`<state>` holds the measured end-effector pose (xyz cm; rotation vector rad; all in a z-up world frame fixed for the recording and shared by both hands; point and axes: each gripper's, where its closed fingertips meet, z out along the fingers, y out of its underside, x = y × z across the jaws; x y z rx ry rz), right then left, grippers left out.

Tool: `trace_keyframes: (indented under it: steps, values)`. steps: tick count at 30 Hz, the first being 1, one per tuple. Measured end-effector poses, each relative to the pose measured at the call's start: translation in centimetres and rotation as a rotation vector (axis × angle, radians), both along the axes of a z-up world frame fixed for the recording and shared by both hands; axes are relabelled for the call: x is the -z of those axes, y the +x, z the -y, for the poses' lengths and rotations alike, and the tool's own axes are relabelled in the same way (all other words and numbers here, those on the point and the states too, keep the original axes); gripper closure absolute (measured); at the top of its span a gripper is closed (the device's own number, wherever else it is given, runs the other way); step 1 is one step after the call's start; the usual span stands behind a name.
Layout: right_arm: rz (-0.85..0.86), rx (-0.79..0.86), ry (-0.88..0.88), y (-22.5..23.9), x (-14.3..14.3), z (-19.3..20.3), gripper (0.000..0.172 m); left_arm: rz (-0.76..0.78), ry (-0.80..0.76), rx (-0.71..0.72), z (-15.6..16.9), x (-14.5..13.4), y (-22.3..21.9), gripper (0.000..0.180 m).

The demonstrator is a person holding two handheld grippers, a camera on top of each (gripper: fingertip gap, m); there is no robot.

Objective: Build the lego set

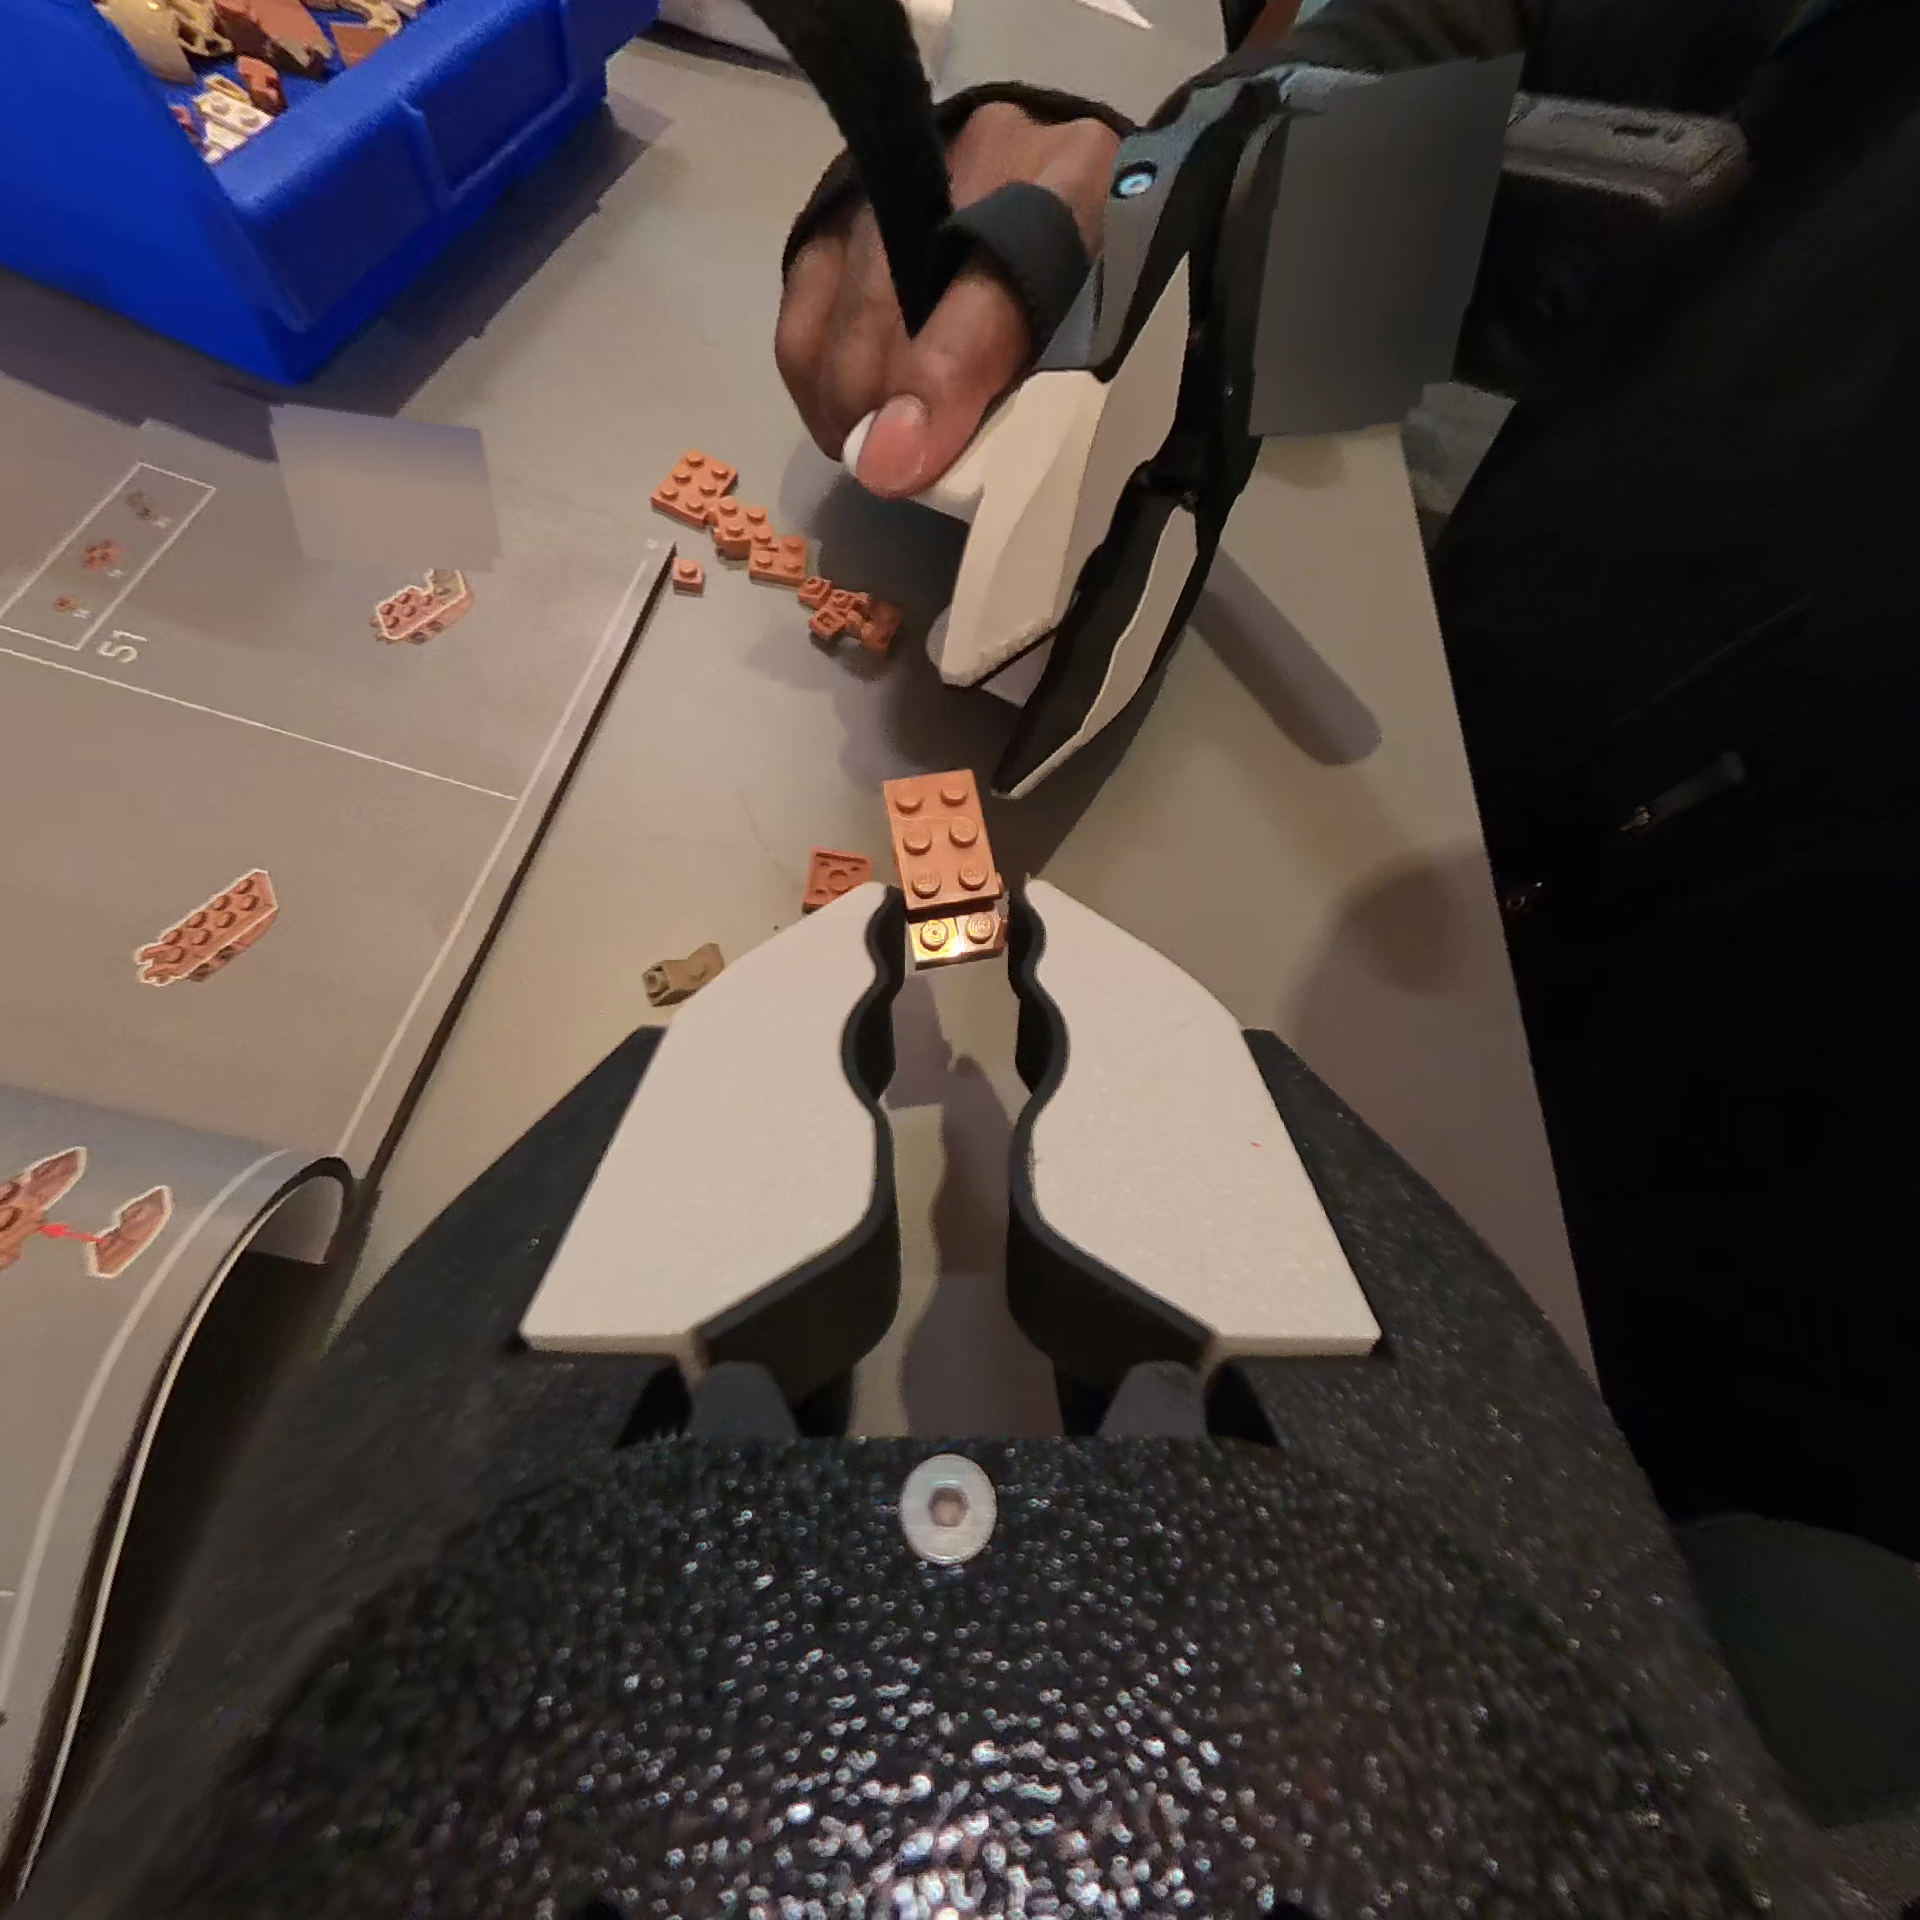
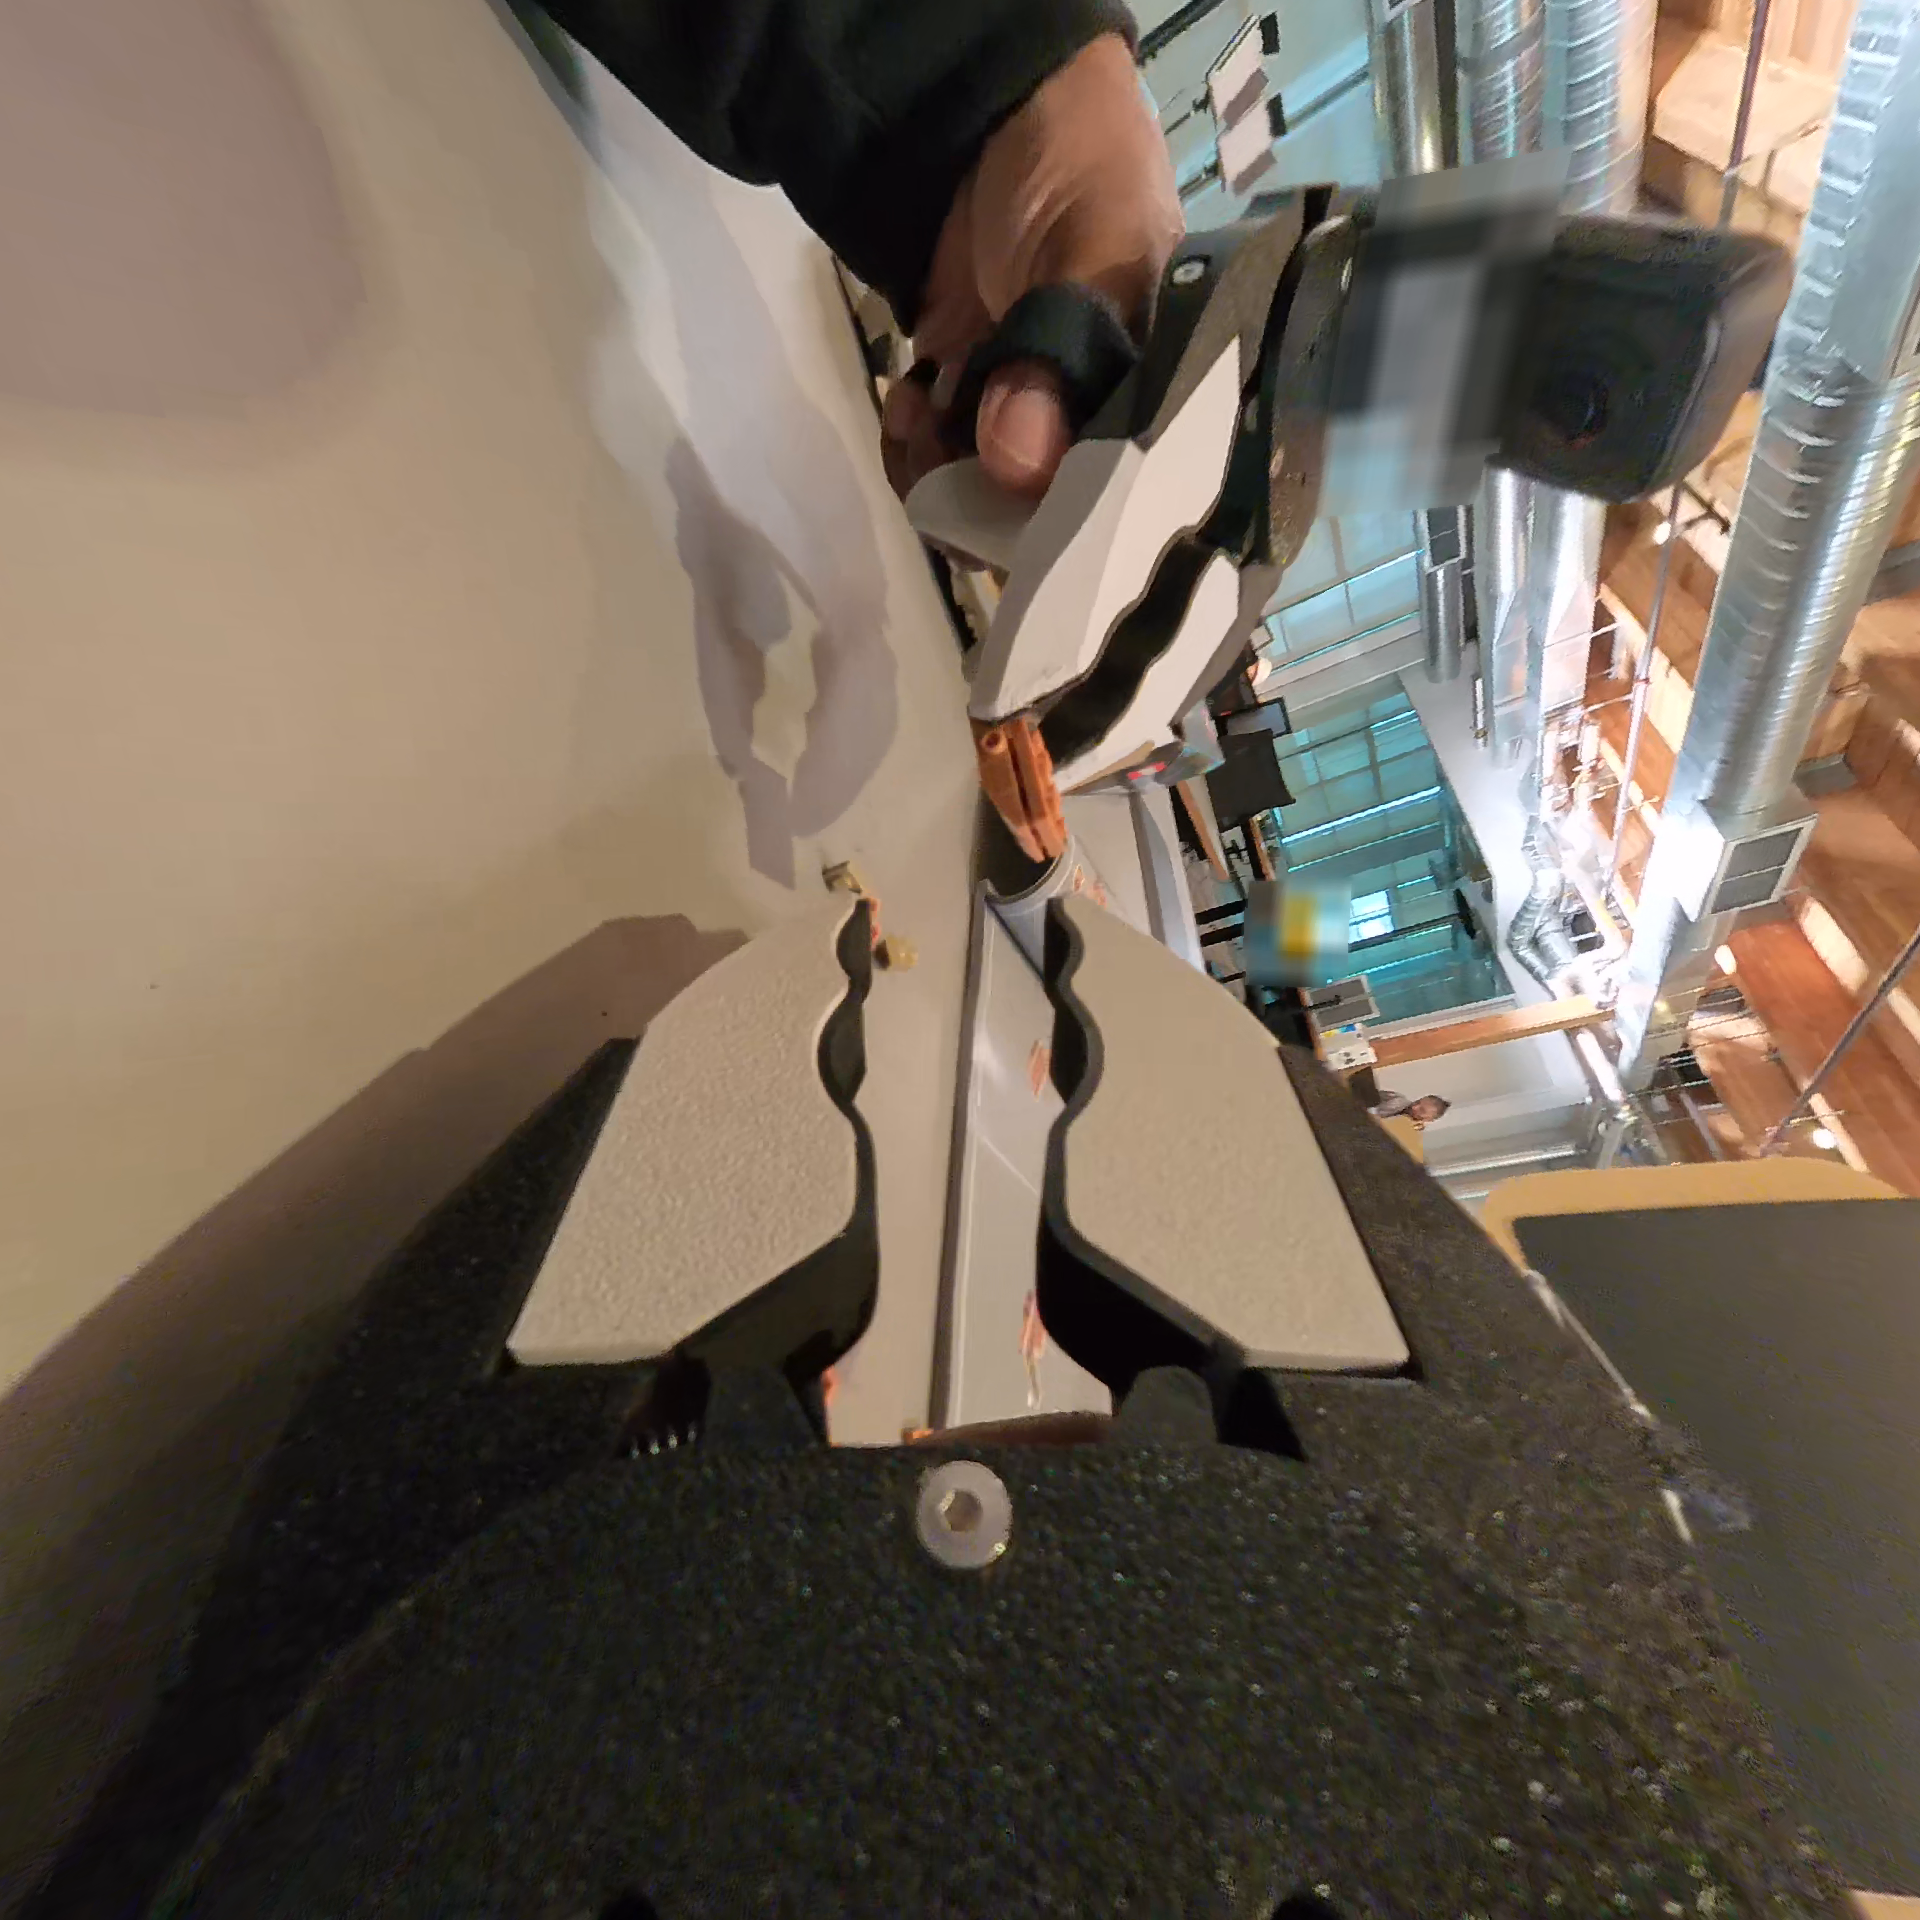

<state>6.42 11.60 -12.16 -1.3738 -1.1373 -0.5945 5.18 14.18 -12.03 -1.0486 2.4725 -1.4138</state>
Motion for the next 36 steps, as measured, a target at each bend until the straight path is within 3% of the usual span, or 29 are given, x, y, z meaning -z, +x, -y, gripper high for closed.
trace_keyframes:
  steps: [8,16,20,24,36]
  values:
    - [0.082,-0.013,0.077,-1.1,-0.8,-0.8,0.126,-0.030,-0.038,0.102,1.9,0.0,-1.1,0.162]
    - [0.071,-0.125,0.047,-3.1,-0.5,0.0,0.123,-0.083,-0.090,0.161,2.9,0.4,-1.8,0.162]
    - [0.097,-0.133,0.045,-3.6,-0.3,0.0,0.130,-0.104,-0.113,0.190,3.5,0.5,-2.2,0.162]
    - [0.129,-0.143,0.048,-3.9,-0.2,0.2,0.158,-0.124,-0.140,0.211,4.2,0.6,-2.4,0.162]
    - [0.143,-0.124,-0.043,-3.9,0.3,0.6,0.159,-0.137,-0.169,0.221,4.7,0.9,-2.4,0.162]
